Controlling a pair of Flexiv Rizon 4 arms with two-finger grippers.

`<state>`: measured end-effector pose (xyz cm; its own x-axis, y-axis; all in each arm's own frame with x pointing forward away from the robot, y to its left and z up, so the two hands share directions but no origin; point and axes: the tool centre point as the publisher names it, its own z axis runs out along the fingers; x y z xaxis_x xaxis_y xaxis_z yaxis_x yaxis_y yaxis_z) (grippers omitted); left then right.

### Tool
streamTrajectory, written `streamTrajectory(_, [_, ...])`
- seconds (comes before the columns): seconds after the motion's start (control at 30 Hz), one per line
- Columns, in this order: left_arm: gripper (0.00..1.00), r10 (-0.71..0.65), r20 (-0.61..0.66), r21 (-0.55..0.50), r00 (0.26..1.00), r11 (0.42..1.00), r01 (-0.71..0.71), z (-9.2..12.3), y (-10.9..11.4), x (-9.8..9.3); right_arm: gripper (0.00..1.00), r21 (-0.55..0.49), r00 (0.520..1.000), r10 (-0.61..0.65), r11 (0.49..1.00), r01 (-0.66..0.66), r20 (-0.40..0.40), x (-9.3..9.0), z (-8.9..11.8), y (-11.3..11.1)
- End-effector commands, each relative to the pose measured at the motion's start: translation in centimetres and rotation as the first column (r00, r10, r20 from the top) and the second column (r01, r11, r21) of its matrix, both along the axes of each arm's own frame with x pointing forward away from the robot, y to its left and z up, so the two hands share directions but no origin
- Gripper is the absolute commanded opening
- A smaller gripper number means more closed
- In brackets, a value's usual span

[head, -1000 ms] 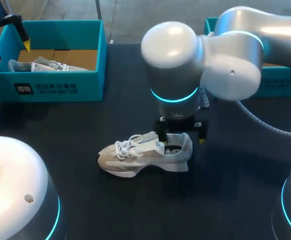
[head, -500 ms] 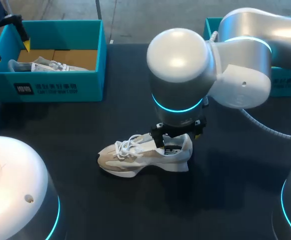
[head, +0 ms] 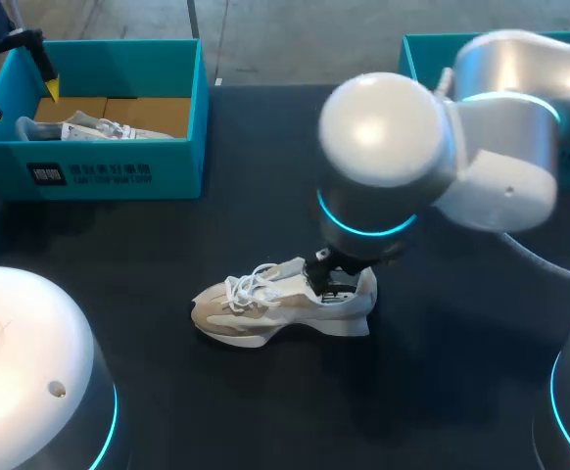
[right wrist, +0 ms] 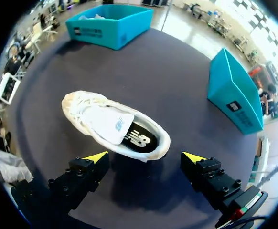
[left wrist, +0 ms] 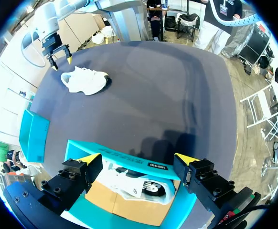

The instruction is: Take the shoe out of the shoebox, open the shoe tongue, remove and reinsert the insole, then place the shoe into the shoebox

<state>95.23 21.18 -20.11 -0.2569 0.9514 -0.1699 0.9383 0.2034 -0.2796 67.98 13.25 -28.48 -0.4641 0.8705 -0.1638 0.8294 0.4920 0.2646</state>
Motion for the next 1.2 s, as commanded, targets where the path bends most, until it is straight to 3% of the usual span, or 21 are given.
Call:
streamTrajectory(0.03, [1.00,0.000,0.004,0.000,1.000,1.000,0.000,-0.05,0.02,-0.08,1.00,0.185,0.969,0.243,0.951,-0.246,0.042,-0.04,0.49,-3.57])
streamTrajectory(0.47, [1.00,0.000,0.004,0.000,1.000,1.000,0.000,-0.05,0.02,-0.08,1.00,0.248,0.834,0.543,0.797,-0.550,0.103,0.08,0.69,-3.82])
streamTrajectory(1.2, [1.00,0.000,0.004,0.000,1.000,1.000,0.000,-0.05,0.02,-0.08,1.00,0.248,0.834,0.543,0.797,-0.550,0.103,0.08,0.69,-3.82])
